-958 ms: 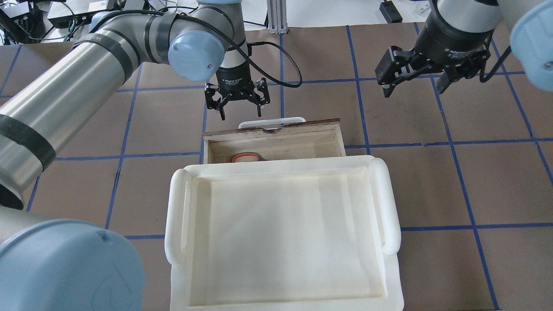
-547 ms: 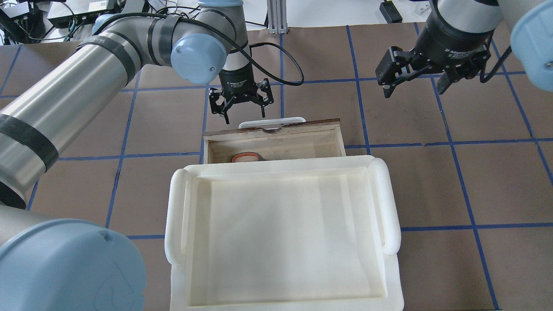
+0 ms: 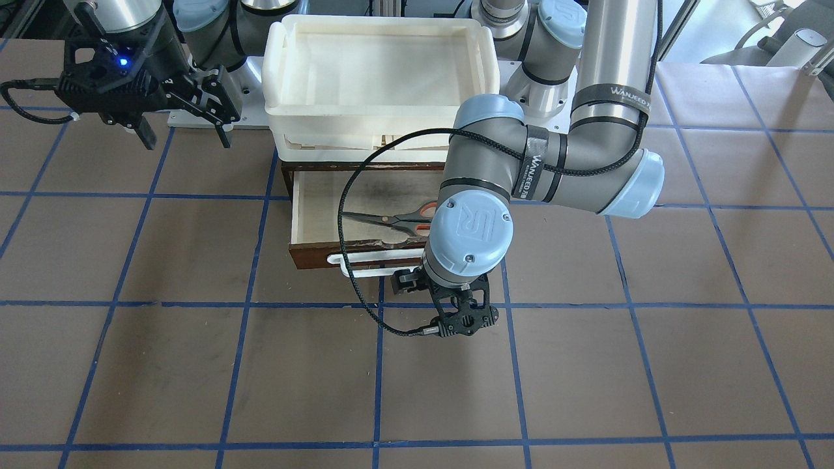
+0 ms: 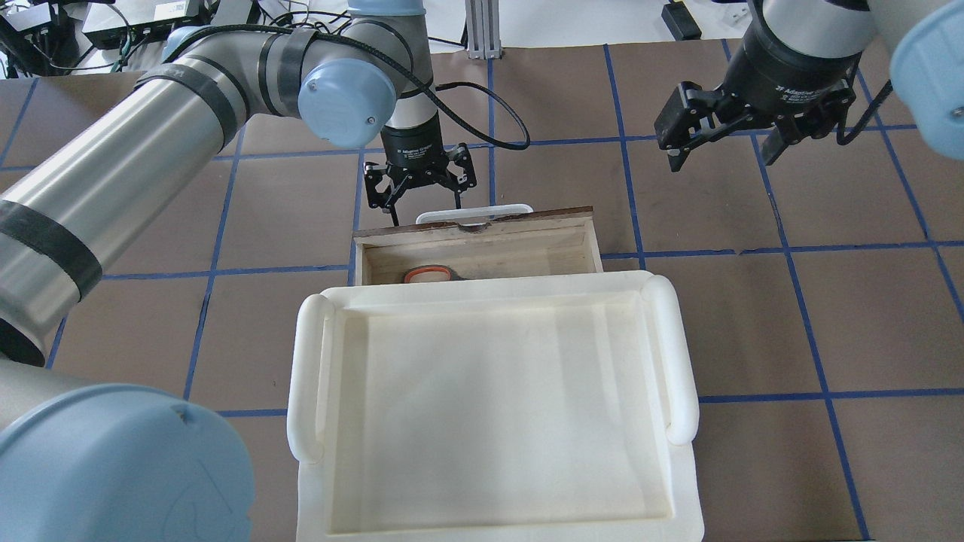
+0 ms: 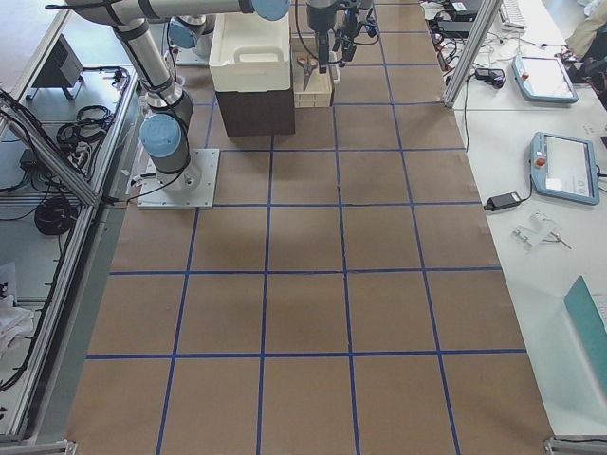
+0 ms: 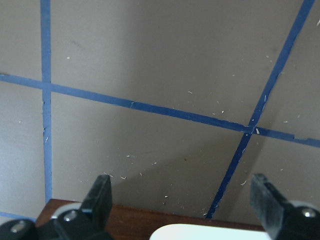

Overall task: Put scissors in drawer and close it
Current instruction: 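Lower the left gripper onto the drawer's far edge near the handle, then push the drawer closed toward the robot's far side with the left gripper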

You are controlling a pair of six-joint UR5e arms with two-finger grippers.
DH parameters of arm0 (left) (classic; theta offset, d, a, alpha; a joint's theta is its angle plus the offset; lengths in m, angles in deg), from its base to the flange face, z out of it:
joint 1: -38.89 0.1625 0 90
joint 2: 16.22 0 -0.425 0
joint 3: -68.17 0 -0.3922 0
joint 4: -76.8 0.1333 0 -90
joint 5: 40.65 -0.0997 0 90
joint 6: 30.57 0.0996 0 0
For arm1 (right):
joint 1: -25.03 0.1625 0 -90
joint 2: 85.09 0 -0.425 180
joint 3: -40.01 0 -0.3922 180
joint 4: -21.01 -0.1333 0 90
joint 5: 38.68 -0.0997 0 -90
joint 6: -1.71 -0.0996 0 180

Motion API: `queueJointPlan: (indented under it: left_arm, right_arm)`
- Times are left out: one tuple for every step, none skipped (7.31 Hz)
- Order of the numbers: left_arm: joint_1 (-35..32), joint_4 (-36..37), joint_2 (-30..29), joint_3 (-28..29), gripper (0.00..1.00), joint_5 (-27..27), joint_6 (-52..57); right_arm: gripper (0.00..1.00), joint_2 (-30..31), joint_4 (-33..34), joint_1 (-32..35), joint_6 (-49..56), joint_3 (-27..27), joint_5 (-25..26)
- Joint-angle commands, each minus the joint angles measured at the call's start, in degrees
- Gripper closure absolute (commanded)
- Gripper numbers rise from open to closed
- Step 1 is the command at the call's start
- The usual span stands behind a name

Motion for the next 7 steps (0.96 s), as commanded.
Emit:
queueJointPlan:
  left_arm:
    - [-0.1,-1.9,0.5,0.0,0.0,0.0,-1.5]
    - [-0.2,-2.2,0.3,-0.3,0.0,0.0,-1.9]
    - [-0.2,-2.4,0.5,-0.4,0.0,0.1,-2.0]
    - [-0.3,-2.8,0.6,-0.4,0.0,0.1,-2.8]
    - [-0.4,-3.0,0.6,-0.4,0.0,0.1,-2.9]
    - [-0.4,-3.3,0.8,-0.4,0.0,0.1,-3.0]
    - [-0.5,-3.9,0.9,-0.4,0.0,0.1,-3.0]
  right_arm:
    - [0.0,0.0,0.3,0.0,-0.1,0.0,0.0]
    - [0.0,0.0,0.3,0.0,-0.3,0.0,0.0]
    - [0.0,0.0,0.2,0.0,-0.2,0.0,0.0]
    - [0.0,0.0,0.2,0.0,-0.4,0.0,0.0]
    - [0.0,0.0,0.4,0.1,-0.7,0.0,-0.1]
    - [0.0,0.0,0.2,0.0,-0.9,0.0,0.0]
    - [0.0,0.0,0.4,0.0,-0.7,0.0,0.0]
